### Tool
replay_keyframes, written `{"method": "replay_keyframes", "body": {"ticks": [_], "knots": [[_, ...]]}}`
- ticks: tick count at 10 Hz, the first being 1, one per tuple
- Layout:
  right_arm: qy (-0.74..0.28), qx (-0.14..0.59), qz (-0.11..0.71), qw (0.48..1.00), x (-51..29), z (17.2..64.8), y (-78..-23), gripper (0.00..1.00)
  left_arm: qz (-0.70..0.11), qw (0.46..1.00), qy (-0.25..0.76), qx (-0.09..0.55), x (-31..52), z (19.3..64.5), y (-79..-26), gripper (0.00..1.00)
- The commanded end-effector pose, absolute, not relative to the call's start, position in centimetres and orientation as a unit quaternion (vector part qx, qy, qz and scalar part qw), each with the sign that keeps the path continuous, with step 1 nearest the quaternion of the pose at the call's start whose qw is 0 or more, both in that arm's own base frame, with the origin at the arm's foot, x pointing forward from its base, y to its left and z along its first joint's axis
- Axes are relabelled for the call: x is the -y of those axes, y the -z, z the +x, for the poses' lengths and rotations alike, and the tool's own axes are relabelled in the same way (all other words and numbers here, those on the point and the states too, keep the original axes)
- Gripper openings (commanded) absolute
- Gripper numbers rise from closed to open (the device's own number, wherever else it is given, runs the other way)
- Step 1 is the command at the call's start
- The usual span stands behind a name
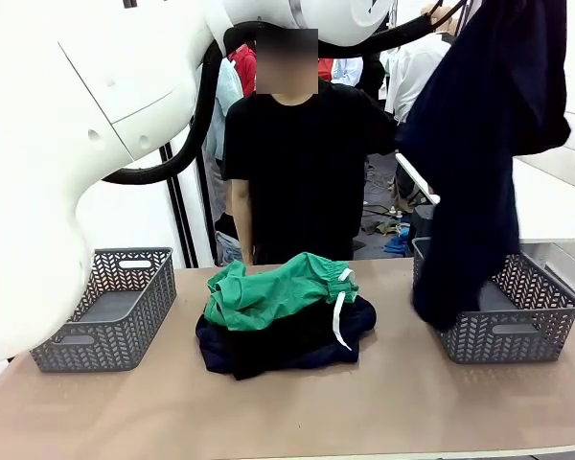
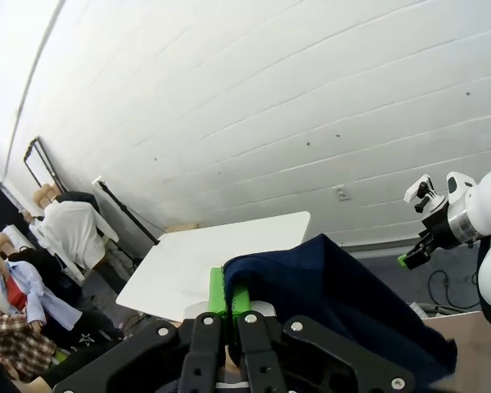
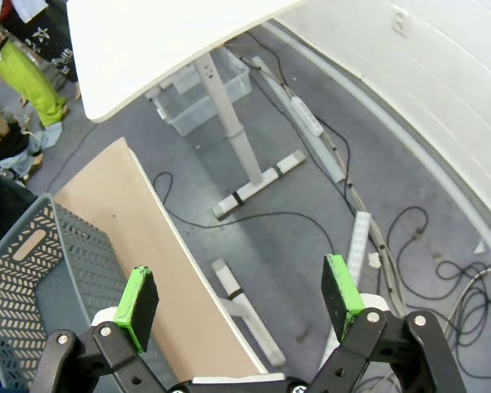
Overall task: Sort the tops and bottoms.
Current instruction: Sort the clothes according to human instructions.
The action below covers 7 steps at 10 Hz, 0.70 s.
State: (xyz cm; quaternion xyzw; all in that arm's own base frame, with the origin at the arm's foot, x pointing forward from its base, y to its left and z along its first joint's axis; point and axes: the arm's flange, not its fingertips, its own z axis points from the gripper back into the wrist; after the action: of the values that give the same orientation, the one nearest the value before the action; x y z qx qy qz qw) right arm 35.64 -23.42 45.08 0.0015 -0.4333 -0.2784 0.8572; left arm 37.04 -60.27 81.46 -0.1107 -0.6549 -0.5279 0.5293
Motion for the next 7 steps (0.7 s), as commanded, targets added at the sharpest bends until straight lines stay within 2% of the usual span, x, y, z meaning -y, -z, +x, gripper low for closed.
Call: {"method": "replay_keyframes", "body": {"ticks": [1,6,7], "knots": [[0.282,0.431,0.003,0.857,23.3,35.7,-45.2,1.00,-0.109,0.528,0.528,0.656,60.0,37.2,-81.8,0.00],[0.282,0.431,0.003,0.857,23.3,35.7,-45.2,1.00,-0.110,0.530,0.528,0.654,60.3,37.1,-81.4,0.00],[0.282,0.431,0.003,0.857,23.3,35.7,-45.2,1.00,-0.124,0.537,0.499,0.669,62.7,42.1,-78.5,0.00]]}}
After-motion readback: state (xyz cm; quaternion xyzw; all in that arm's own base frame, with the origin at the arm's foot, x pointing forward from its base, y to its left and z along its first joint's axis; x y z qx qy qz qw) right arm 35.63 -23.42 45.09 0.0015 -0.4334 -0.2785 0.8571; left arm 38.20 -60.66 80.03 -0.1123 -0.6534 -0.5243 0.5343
